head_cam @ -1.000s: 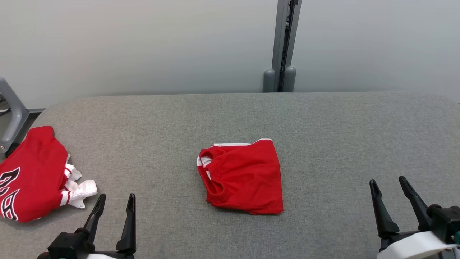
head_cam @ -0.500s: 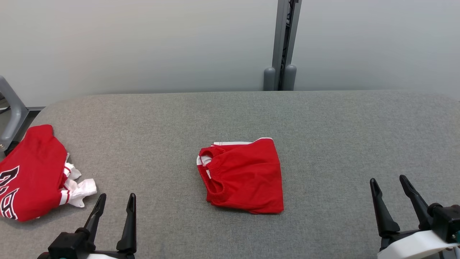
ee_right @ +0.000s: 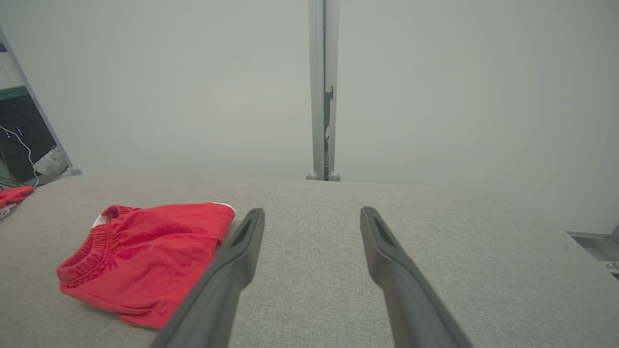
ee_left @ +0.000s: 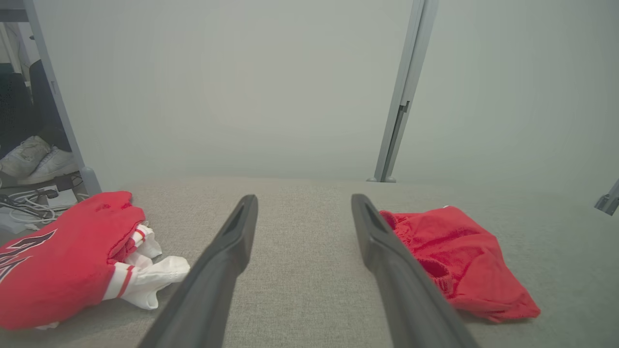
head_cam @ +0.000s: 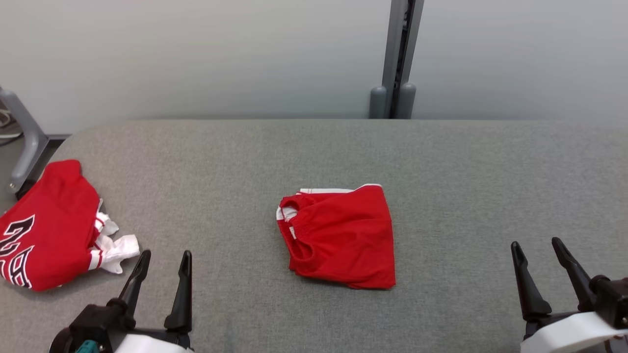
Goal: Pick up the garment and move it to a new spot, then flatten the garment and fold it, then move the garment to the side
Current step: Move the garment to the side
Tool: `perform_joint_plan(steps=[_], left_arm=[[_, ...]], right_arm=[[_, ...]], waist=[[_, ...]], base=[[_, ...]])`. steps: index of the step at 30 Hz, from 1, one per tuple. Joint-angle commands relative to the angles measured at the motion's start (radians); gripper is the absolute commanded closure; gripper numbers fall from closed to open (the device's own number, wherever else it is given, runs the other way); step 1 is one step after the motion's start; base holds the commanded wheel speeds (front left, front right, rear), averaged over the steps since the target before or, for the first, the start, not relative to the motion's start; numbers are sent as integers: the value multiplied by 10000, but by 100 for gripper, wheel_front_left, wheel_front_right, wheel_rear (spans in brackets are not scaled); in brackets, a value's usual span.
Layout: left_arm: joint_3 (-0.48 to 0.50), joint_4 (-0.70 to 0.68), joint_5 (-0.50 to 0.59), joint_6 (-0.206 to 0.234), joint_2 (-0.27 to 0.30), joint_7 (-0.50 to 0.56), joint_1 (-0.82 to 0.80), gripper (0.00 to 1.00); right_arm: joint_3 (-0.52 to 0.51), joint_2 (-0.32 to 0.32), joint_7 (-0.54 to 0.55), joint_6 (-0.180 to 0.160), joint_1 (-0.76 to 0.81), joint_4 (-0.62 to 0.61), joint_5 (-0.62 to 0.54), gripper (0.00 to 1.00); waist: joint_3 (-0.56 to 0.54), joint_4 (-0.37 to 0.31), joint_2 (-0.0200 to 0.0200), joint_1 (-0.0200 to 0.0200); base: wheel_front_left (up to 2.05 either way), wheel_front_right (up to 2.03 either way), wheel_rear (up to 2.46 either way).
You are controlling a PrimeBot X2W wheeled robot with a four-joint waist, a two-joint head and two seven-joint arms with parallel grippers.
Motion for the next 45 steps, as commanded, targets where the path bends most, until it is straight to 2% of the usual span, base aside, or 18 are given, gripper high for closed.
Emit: perform_joint_plan(steps=[1,8,19,25,30,32,33,34,35,40,45], left_arm=[[-10,-56,70,-50,23,-25,-277,0],[-13,-25,121,-183,-55,-277,-1073,0],[-218,650,180,-691,-443,-686,-2261,0],[-115,1058,219,-902,-744,-798,-2662,0],[36,1182,338,-1025,-904,-820,-2723,0],[110,1154,405,-1061,-979,-816,-2775,0],[148,1152,428,-1106,-1008,-817,-2800,0],[148,1152,428,-1106,-1008,-817,-2800,0],[184,1154,465,-1149,-1033,-817,-2819,0],[378,1136,685,-1221,-1098,-817,-2831,0],[553,1116,875,-1317,-1102,-799,-2674,0]], right_arm=[[-22,-110,41,-2,-113,-17,-93,0],[411,-432,144,-2,-1108,383,-2,0],[1732,-991,417,-2,-2763,2462,337,0],[2363,-1310,893,-2,-3342,3577,858,0],[2772,-1486,1413,-2,-3474,3892,1333,0],[2874,-1543,1529,-2,-3557,3910,1499,56],[2939,-1580,1624,-2,-3590,3936,1557,90],[2939,-1580,1624,-2,-3590,3936,1557,90],[3000,-1612,1684,-2,-3607,3939,1618,100],[3179,-1825,1516,-9,-3779,3810,1701,100],[3329,-1950,1277,-12,-3689,3616,1673,100]], waist=[[219,179,-1,0],[1173,972,-1,0],[2550,2252,-1,0],[2957,2595,-1,0],[3047,2588,-1,0],[3079,2557,-1,0],[3089,2538,-1,0],[3089,2538,-1,0],[3096,2518,-1,0],[3054,2330,-1,0],[2926,1783,-1,0]], base=[[0,0,0],[0,0,0],[0,0,0],[0,0,0],[0,0,0],[0,0,0],[0,0,0],[0,0,0],[0,0,0],[0,0,0],[0,0,0]])
